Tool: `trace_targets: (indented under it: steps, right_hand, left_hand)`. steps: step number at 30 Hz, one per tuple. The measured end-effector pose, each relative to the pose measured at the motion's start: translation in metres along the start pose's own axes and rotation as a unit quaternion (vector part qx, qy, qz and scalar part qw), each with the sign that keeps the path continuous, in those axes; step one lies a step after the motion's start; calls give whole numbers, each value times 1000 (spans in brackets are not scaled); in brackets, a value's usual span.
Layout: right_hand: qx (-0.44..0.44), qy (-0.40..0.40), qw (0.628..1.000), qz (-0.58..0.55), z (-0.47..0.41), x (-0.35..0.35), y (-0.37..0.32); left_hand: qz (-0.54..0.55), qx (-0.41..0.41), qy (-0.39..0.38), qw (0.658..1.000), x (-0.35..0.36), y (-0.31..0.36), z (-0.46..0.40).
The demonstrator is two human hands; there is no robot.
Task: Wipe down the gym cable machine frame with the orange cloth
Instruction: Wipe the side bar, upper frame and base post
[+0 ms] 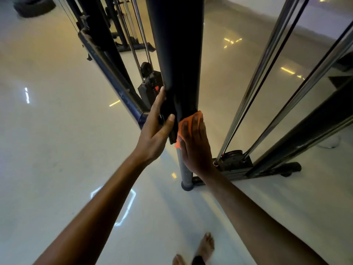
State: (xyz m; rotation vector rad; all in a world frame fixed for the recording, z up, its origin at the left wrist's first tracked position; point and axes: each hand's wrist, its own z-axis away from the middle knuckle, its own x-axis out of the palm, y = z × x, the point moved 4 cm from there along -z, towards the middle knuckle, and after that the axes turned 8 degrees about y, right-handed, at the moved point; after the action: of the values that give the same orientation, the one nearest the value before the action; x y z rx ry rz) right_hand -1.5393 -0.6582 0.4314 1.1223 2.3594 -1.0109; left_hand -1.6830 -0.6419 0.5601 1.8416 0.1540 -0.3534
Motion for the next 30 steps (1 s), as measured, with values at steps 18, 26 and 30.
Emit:
trace_targets:
  steps: [18,26,30]
  right_hand:
    - [-36,27,998,44,36,39,25]
    - [-83,92,990,68,70,81,59]
    - [-132,94,983,83,103,104,85]
  left_hand:
    - [-438,241,153,852,13,-94,33]
    - [-420,303,259,815,31,-133,32]
    - [-407,343,296,793,45,-182,39]
